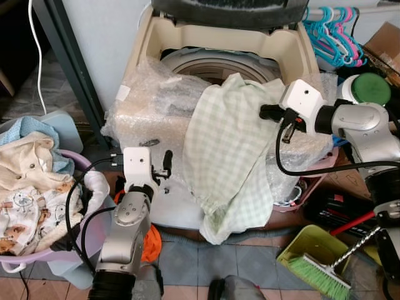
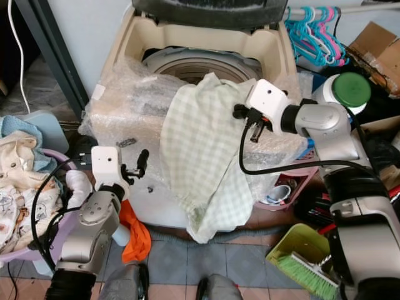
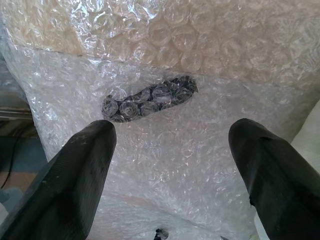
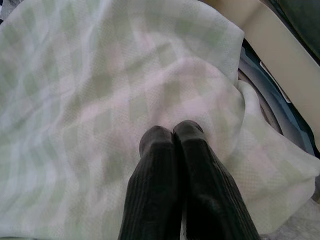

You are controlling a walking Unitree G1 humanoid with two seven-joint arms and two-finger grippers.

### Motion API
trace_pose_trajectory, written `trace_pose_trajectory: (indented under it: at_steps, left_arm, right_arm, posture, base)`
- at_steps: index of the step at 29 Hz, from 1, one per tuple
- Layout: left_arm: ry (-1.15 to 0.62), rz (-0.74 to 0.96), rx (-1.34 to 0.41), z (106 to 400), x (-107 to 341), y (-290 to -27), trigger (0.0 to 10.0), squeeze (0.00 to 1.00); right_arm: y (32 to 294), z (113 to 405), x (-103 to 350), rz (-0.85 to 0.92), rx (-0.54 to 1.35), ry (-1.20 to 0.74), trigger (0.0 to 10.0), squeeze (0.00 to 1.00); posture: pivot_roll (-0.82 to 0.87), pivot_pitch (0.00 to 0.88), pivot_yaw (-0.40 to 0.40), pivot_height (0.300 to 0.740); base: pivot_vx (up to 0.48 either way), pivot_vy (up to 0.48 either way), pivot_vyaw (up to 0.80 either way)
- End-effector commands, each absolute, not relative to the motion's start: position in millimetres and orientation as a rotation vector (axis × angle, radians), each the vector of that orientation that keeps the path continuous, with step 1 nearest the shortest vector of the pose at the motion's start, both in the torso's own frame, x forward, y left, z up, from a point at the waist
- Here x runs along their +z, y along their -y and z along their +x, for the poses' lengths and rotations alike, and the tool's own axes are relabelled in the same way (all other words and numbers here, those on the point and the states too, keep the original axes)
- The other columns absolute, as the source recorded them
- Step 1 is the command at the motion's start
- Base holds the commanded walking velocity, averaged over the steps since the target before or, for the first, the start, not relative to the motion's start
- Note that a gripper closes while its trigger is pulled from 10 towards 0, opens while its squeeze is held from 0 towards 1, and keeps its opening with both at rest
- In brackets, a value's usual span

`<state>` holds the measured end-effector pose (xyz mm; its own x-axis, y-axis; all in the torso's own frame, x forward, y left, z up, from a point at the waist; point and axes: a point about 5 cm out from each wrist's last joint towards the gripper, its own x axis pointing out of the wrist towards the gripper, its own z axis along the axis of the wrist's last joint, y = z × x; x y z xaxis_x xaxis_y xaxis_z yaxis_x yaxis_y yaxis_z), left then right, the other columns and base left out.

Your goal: Clothes washing

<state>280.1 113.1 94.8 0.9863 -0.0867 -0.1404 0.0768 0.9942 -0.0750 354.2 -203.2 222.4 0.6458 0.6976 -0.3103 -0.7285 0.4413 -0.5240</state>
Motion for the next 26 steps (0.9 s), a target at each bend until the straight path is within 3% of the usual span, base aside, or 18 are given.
trace_pose_trajectory:
  at_steps: [1,6,11,16,26]
  left_arm:
    - [-0.139,-0.075,-0.078,277.2,94.9,-111.0,10.0,0.0]
    - [-0.141,-0.072,-0.078,276.6,94.1,-112.9,10.0,0.0]
    - [-0.147,-0.074,-0.099,278.8,93.5,-107.3,10.0,0.0]
    - [-0.146,-0.078,-0.107,277.5,94.3,-103.6,10.0,0.0]
    - [-0.15,-0.068,-0.091,276.8,93.1,-112.3,10.0,0.0]
  right_arm:
    - [200.5,344.7,220.4,-0.581,0.934,-0.041,10.0,1.0]
    - [197.4,332.0,216.8,-0.536,0.918,0.013,10.0,1.0]
    - [199.8,333.6,212.2,-0.551,0.607,0.18,10.0,1.0]
    - [194.7,329.1,200.4,-0.535,0.471,0.19,10.0,1.0]
    - [174.5,312.5,200.9,-0.412,0.672,0.201,10.0,1.0]
  posture:
    - [-0.06,0.09,-0.047,0.74]
    - [-0.07,0.092,-0.04,0.74]
    - [-0.09,0.098,-0.033,0.74]
    - [-0.08,0.1,-0.032,0.74]
    - [-0.07,0.106,-0.036,0.74]
  base:
    - [0.0,0.0,0.0]
    - [0.0,0.0,0.0]
    - [0.0,0.0,0.0]
    - [0.0,0.0,0.0]
    - [0.0,0.0,0.0]
